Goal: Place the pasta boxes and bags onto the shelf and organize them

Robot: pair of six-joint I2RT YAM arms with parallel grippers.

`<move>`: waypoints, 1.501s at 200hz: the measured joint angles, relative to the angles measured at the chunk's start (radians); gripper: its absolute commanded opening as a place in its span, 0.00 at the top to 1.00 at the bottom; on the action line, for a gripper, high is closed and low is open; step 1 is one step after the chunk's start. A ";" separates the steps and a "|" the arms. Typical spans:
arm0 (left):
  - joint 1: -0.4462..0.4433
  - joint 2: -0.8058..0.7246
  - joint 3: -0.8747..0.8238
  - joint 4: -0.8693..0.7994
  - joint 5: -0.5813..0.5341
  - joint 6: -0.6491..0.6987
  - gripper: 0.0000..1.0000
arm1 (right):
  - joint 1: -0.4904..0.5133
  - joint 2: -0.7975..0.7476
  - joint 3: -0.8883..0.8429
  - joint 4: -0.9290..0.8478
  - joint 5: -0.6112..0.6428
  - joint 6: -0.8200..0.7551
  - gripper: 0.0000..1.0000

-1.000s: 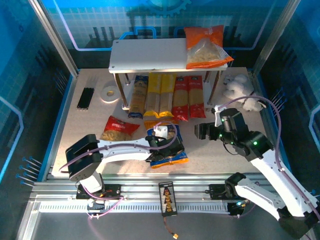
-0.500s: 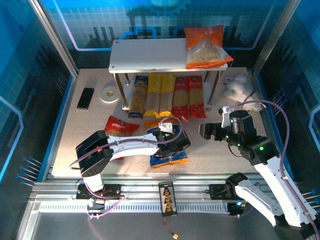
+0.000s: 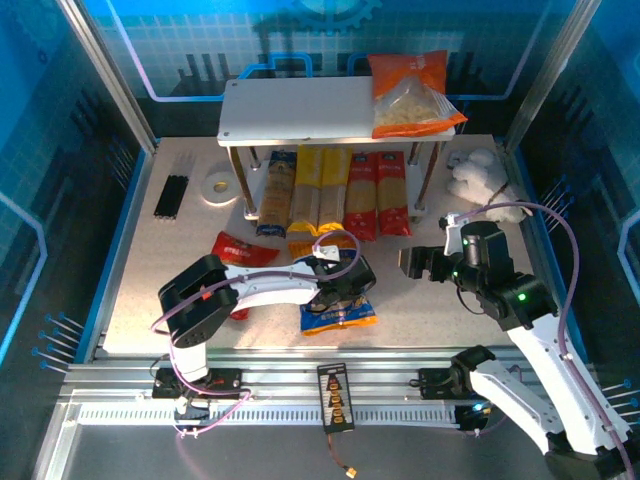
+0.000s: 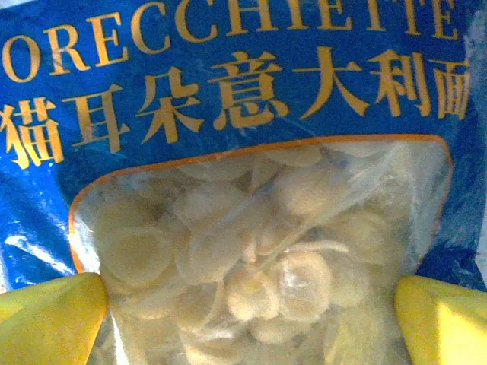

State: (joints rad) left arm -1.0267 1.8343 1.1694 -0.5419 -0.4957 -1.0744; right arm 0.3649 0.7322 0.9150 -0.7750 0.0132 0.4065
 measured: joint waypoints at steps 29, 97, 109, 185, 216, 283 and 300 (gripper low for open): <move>0.008 0.000 -0.010 0.022 0.004 0.002 0.42 | -0.009 0.000 -0.002 0.003 -0.007 0.000 0.04; 0.019 -0.036 -0.069 0.137 0.023 0.010 0.76 | -0.019 0.001 -0.002 0.006 -0.026 0.000 0.03; 0.022 -0.042 -0.077 0.149 0.030 0.017 0.84 | -0.019 0.001 -0.002 0.006 -0.029 0.000 0.03; 0.033 -0.066 -0.113 0.249 0.119 0.169 1.00 | -0.019 0.001 -0.001 0.006 -0.029 0.001 0.03; 0.033 -0.090 -0.151 0.306 0.151 0.212 1.00 | -0.019 0.000 -0.001 0.006 -0.029 0.001 0.03; 0.028 -0.207 -0.251 0.311 0.218 0.293 1.00 | -0.019 0.000 0.002 0.005 -0.020 0.011 0.04; 0.026 -0.230 -0.257 0.291 0.229 0.316 1.00 | -0.019 0.000 0.004 0.005 -0.017 0.014 0.04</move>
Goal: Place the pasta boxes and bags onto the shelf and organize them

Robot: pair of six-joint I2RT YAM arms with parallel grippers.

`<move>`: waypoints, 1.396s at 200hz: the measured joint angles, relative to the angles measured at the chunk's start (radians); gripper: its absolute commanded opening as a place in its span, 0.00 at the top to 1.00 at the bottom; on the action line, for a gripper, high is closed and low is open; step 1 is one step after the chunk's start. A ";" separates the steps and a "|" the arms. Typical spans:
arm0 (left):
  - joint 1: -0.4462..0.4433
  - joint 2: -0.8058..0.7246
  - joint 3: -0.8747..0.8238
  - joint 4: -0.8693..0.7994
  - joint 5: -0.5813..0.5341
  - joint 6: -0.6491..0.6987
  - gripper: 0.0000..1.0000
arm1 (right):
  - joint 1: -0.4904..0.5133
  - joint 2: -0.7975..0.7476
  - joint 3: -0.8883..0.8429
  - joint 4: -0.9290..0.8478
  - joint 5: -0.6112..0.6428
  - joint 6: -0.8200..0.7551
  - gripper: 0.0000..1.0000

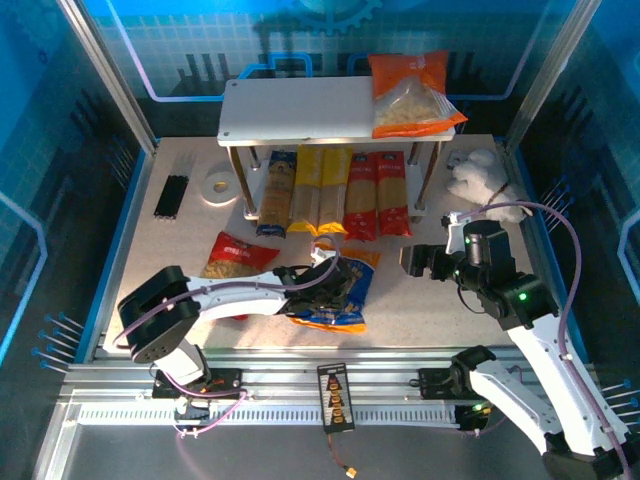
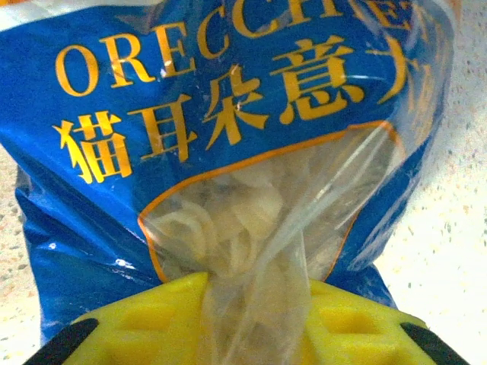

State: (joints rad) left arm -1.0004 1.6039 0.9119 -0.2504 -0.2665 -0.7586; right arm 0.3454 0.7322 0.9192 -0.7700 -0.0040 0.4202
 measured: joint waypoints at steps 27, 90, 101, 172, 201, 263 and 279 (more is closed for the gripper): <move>-0.002 -0.056 -0.005 -0.024 0.007 0.028 1.00 | 0.000 0.000 0.011 -0.001 0.004 0.003 0.04; -0.005 -0.171 -0.006 -0.137 0.041 0.089 1.00 | 0.000 -0.007 0.019 -0.008 0.023 0.010 0.04; -0.005 -0.180 -0.006 -0.148 0.046 0.100 1.00 | 0.000 -0.009 0.019 -0.008 0.023 0.010 0.04; -0.005 -0.311 0.000 -0.220 0.043 0.167 1.00 | 0.000 -0.019 0.019 -0.009 0.029 0.021 0.04; -0.005 -0.351 0.039 -0.280 0.035 0.199 1.00 | 0.000 -0.019 0.019 -0.009 0.030 0.025 0.04; -0.004 -0.468 0.229 -0.415 0.023 0.286 1.00 | 0.000 -0.015 0.023 -0.009 0.034 0.025 0.05; -0.004 -0.488 0.304 -0.449 0.020 0.317 1.00 | 0.000 -0.008 0.027 -0.008 0.034 0.025 0.05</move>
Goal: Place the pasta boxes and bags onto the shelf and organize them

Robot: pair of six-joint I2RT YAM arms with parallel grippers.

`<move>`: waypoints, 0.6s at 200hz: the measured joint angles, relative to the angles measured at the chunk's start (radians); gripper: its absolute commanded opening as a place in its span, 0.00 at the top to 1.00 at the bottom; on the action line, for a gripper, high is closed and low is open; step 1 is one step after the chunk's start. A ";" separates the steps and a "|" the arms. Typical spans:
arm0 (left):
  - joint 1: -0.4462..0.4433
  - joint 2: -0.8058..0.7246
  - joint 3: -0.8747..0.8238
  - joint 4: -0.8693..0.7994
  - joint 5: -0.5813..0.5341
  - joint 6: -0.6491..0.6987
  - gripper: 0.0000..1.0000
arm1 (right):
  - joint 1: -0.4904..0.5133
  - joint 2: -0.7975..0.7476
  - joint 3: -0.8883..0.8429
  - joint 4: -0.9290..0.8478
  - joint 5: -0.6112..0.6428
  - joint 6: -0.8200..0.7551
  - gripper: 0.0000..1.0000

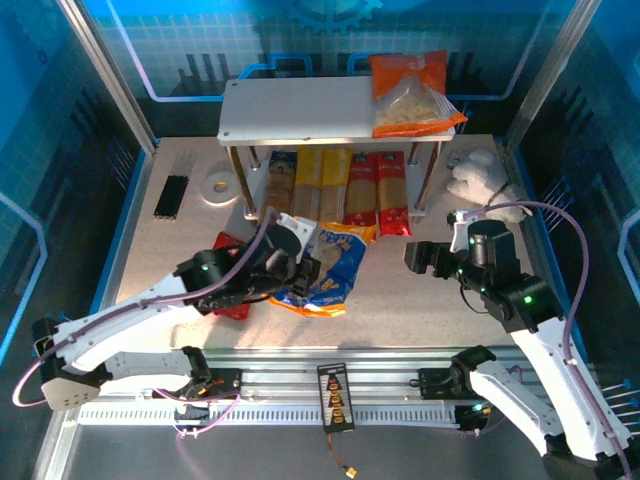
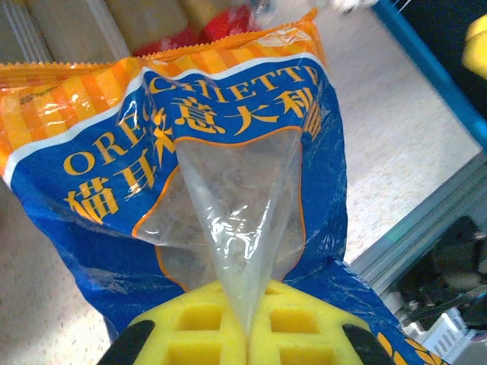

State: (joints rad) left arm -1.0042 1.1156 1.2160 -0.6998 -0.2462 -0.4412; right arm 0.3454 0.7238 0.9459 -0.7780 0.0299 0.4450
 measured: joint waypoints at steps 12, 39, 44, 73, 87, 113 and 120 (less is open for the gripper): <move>0.000 -0.008 0.058 -0.022 -0.001 0.025 1.00 | 0.000 0.009 0.004 0.000 0.000 0.000 0.05; 0.000 -0.012 0.185 -0.056 -0.008 0.090 1.00 | 0.000 0.018 0.012 0.000 0.000 0.000 0.05; 0.000 -0.012 0.208 -0.062 -0.011 0.105 1.00 | 0.000 0.018 0.012 0.000 0.000 0.000 0.05; 0.004 -0.006 0.345 -0.090 -0.037 0.192 1.00 | 0.003 0.026 0.012 0.000 0.000 0.000 0.06; 0.015 0.013 0.425 -0.107 -0.049 0.237 1.00 | 0.009 0.033 0.012 0.000 0.000 0.001 0.06; 0.060 0.090 0.607 -0.141 -0.061 0.313 1.00 | 0.027 0.043 0.013 0.001 0.002 0.004 0.06; 0.074 0.114 0.655 -0.149 -0.063 0.329 1.00 | 0.033 0.047 0.014 0.001 0.004 0.004 0.06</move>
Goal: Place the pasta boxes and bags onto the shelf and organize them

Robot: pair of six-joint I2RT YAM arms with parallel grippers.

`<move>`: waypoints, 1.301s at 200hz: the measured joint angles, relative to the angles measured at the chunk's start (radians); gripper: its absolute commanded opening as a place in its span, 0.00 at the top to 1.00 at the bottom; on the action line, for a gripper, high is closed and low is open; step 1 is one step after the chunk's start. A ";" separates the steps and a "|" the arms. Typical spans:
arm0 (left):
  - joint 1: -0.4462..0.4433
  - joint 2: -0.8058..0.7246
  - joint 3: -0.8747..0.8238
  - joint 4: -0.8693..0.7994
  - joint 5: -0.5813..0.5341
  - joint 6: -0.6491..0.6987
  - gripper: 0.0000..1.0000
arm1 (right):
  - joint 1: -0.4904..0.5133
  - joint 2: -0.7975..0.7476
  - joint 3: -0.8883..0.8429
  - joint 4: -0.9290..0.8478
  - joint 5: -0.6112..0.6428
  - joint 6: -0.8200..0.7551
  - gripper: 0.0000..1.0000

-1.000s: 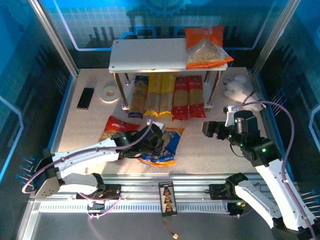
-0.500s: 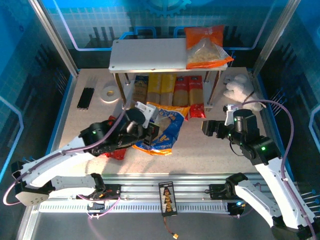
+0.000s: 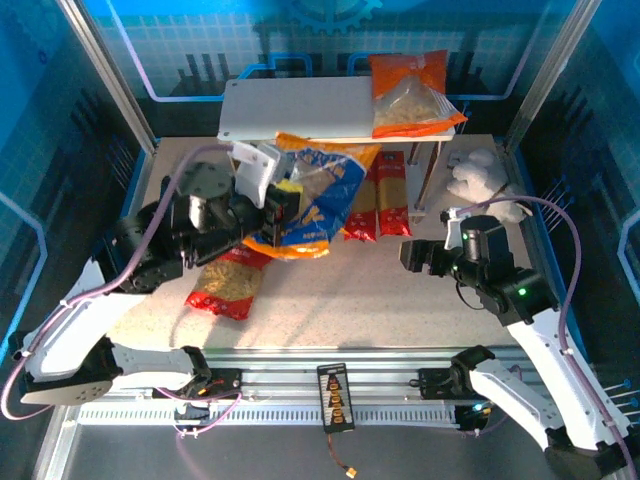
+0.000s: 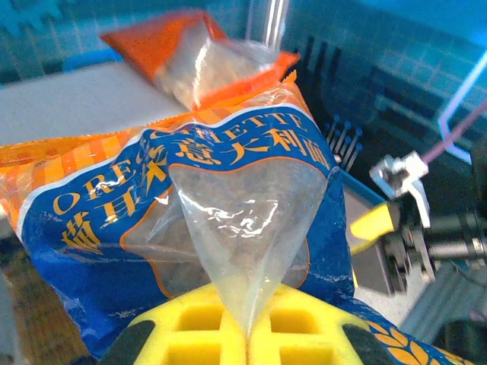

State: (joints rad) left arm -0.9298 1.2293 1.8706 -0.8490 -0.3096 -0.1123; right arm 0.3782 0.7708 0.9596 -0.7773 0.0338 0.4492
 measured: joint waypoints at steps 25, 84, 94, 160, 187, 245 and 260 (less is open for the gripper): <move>0.063 0.090 0.154 -0.008 0.000 0.049 1.00 | 0.029 0.020 0.004 0.002 0.005 0.003 0.06; 0.190 0.250 0.280 0.042 -0.008 0.094 1.00 | 0.114 0.069 0.005 0.036 0.010 0.006 0.06; 0.208 0.287 0.296 0.051 -0.008 0.096 1.00 | 0.128 0.072 0.005 0.043 0.008 0.006 0.06; 0.285 0.626 0.612 0.077 -0.008 0.113 1.00 | 0.146 0.071 0.019 0.053 0.004 -0.020 0.05; 0.315 0.668 0.642 0.092 -0.014 0.112 1.00 | 0.146 0.071 0.019 0.053 0.011 -0.035 0.05; 0.372 0.723 0.676 0.158 -0.036 0.097 1.00 | 0.145 0.071 0.023 0.053 0.022 -0.063 0.05; 0.385 0.746 0.692 0.180 -0.034 0.085 1.00 | 0.144 0.071 0.023 0.053 0.022 -0.066 0.04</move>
State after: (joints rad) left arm -0.5453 1.9755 2.5626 -0.6693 -0.3435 -0.0277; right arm 0.5224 0.8421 0.9825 -0.7242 0.0559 0.3836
